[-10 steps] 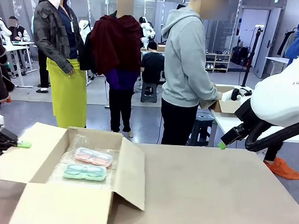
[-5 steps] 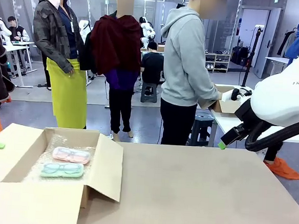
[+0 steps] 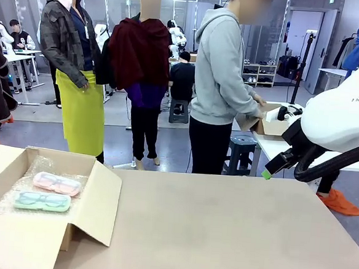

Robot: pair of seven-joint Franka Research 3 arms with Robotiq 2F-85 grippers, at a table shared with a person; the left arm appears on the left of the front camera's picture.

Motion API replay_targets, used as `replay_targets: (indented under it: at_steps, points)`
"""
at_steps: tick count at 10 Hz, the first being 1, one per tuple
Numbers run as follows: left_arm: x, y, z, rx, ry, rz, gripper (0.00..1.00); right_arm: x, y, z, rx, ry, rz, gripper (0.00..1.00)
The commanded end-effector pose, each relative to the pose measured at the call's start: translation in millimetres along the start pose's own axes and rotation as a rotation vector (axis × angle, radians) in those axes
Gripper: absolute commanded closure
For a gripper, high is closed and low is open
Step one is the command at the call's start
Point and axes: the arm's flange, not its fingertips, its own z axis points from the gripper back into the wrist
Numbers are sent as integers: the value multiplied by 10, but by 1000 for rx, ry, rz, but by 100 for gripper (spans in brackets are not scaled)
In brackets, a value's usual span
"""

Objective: Pack the glasses set securely to prepare it for shipping.
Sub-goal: Position the Package Box on the left side of the table.

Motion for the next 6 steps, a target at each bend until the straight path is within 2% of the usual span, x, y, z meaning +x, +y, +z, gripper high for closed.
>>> replay_targets:
  at_steps: [1,3,6]
  points:
    - [73,44,113,42,4,28,96,22,28,5,-2,14,-16,0]
    - [70,106,114,120,13,34,96,22,28,5,-2,14,-16,0]
    - [75,117,89,136,-6,13,94,22,28,5,-2,14,-16,0]
